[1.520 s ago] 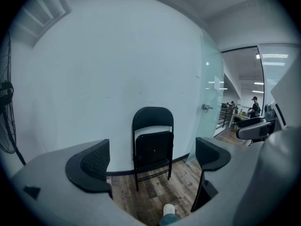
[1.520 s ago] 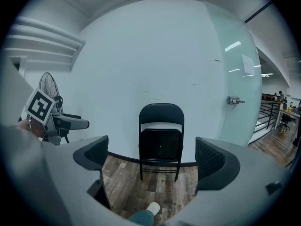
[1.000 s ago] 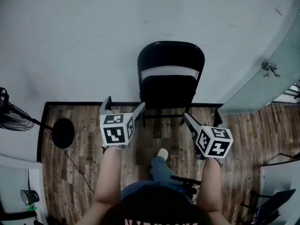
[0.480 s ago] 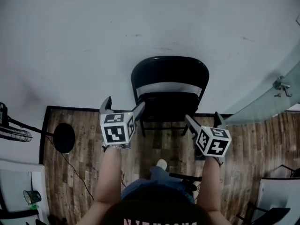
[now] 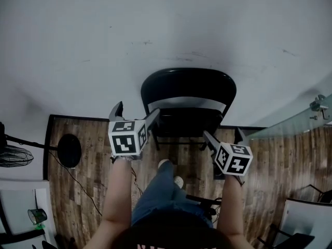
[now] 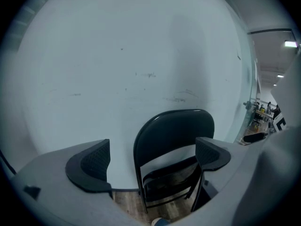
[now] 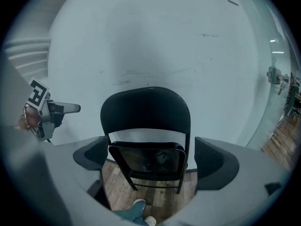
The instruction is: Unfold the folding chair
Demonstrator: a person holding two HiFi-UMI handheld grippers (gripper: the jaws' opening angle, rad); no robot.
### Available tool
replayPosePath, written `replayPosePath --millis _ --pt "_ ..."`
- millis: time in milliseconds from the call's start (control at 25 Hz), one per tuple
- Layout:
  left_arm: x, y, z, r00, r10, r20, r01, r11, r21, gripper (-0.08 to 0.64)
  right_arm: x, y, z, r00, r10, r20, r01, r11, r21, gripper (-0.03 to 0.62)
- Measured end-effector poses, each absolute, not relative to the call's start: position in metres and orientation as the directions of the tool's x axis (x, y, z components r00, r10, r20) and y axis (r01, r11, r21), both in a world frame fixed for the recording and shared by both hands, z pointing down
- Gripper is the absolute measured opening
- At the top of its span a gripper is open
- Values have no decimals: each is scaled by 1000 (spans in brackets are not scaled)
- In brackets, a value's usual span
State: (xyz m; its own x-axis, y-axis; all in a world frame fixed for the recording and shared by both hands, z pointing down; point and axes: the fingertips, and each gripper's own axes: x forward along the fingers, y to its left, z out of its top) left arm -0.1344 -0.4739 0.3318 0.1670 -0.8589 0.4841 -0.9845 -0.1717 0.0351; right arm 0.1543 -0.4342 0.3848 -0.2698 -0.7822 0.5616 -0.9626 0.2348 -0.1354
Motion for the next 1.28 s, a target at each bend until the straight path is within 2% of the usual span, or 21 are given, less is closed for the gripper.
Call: replayPosePath --millis 160,280,520,680,760,1080,1280 --pt "-132 -508 339 258 -817 516 -963 -261 68 562 144 -451 399 -268 -768 581 -963 220 -153 569" --pt "-131 -534 349 312 -781 542 -947 -303 108 513 141 -464 406 -251 -765 593 -968 198 -155 569" --pt "-121 -577 359 376 -723 580 -901 -432 47 470 145 -482 415 -222 -759 612 -975 162 -153 569" --pt "-115 -597 363 402 -671 623 -861 -509 6 288 152 -486 429 -203 -739 643 -979 137 -152 569" --pt "-113 -603 366 403 -638 656 -839 -544 -15 236 156 -488 437 -199 -731 652 -979 119 -165 569" --pt "-105 -610 371 428 -559 711 -780 -626 -23 227 152 -515 487 -200 -727 657 -945 -35 -326 568" --pt "-103 -611 373 442 -543 714 -755 -655 -30 221 145 -538 517 -224 -727 649 -874 -144 -464 568"
